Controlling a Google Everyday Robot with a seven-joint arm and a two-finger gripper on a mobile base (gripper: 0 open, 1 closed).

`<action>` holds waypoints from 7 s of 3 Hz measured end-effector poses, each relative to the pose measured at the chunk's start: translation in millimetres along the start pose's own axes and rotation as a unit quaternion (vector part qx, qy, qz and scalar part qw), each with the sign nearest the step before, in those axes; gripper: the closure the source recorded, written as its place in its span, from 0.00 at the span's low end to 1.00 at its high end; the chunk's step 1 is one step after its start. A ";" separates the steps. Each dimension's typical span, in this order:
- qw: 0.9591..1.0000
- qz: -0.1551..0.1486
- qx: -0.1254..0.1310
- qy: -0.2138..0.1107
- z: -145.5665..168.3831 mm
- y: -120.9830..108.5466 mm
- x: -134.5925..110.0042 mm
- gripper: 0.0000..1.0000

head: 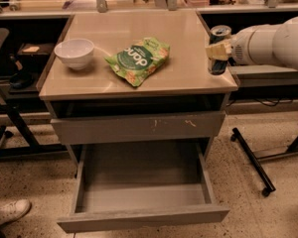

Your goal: Place redbull can into middle drawer

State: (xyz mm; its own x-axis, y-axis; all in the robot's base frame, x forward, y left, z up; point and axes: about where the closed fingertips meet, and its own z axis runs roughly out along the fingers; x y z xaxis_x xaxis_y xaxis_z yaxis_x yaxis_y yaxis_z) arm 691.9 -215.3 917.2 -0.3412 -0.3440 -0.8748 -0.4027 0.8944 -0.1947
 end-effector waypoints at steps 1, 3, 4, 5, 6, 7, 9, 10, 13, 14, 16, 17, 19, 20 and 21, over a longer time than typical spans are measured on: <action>0.999 0.026 -0.002 0.027 -56.0 16.2 7.7 1.00; 0.999 0.014 -0.012 0.038 -73.0 26.0 3.6 1.00; 0.996 -0.008 -0.046 0.072 -96.3 56.2 22.6 1.00; 0.987 -0.040 -0.088 0.127 -105.3 98.7 67.2 1.00; 0.987 -0.040 -0.088 0.127 -105.3 98.7 67.2 1.00; 0.984 -0.019 -0.113 0.138 -92.5 126.3 89.6 1.00; 0.962 0.009 -0.192 0.196 -39.6 211.6 153.9 1.00; 0.961 0.010 -0.194 0.197 -38.4 213.6 155.3 1.00; 0.945 0.090 -0.232 0.213 17.3 276.5 250.2 1.00; 0.945 0.090 -0.232 0.213 17.3 276.5 250.2 1.00; 0.940 0.163 -0.222 0.201 66.5 312.0 307.7 1.00; 0.940 0.183 -0.219 0.187 91.5 327.0 331.2 1.00; 0.938 0.195 -0.218 0.185 103.8 337.1 341.5 1.00; 0.937 0.205 -0.203 0.196 113.1 354.4 368.6 1.00; 0.945 0.201 -0.164 0.201 120.9 361.5 391.0 1.00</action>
Offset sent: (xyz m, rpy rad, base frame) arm -0.0470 -0.0037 0.0126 0.0203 0.0523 -0.0270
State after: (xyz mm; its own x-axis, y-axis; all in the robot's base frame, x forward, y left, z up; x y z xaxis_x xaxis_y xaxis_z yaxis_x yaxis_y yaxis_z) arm 515.5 8.0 451.2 -0.7913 -0.1356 -0.5962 -0.3913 0.8616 0.3234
